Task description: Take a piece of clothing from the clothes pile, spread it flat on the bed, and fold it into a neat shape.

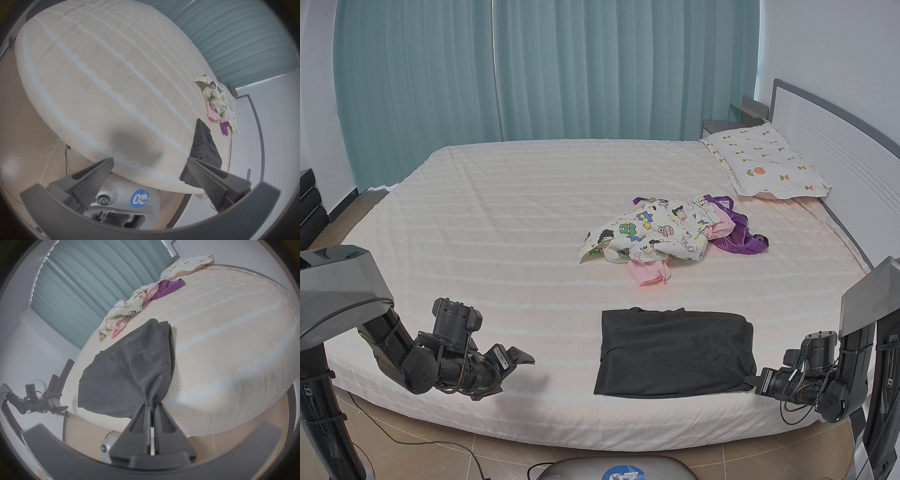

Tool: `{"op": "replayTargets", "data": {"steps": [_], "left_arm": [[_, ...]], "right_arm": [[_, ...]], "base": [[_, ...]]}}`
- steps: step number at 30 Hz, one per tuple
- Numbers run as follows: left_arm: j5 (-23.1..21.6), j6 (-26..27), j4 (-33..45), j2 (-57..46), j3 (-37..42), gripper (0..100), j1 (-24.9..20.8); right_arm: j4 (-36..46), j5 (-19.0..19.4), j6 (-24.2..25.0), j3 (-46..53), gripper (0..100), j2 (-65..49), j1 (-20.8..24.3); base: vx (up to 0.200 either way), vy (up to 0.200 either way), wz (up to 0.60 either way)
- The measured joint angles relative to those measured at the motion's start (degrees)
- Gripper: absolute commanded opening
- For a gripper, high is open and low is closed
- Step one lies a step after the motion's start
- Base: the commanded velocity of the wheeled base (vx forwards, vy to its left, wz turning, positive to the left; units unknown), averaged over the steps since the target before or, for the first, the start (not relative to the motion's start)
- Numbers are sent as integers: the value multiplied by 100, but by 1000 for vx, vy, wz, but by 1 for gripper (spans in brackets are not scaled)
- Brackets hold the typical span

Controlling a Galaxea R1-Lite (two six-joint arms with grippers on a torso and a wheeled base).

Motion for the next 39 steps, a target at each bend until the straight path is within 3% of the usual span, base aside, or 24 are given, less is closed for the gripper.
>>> {"op": "replayTargets", "data": {"steps": [13, 14, 29, 39], "left_arm": [[2, 0, 0, 0, 0, 100, 0], [2, 0, 0, 0, 0, 100, 0], [24, -6, -17, -168, 21, 100, 2], [383, 128, -61, -1764, 233, 100, 46]], "right_arm": [[-191, -5, -144, 304, 0, -30, -63], [-191, -5, -141, 306, 100, -30, -63], [-433, -24, -133, 284, 100, -478, -232], [-261, -29, -134, 218, 100, -1641, -272]], "base": [[0, 0, 0], [0, 0, 0], [0, 0, 0], [0, 0, 0]]}}
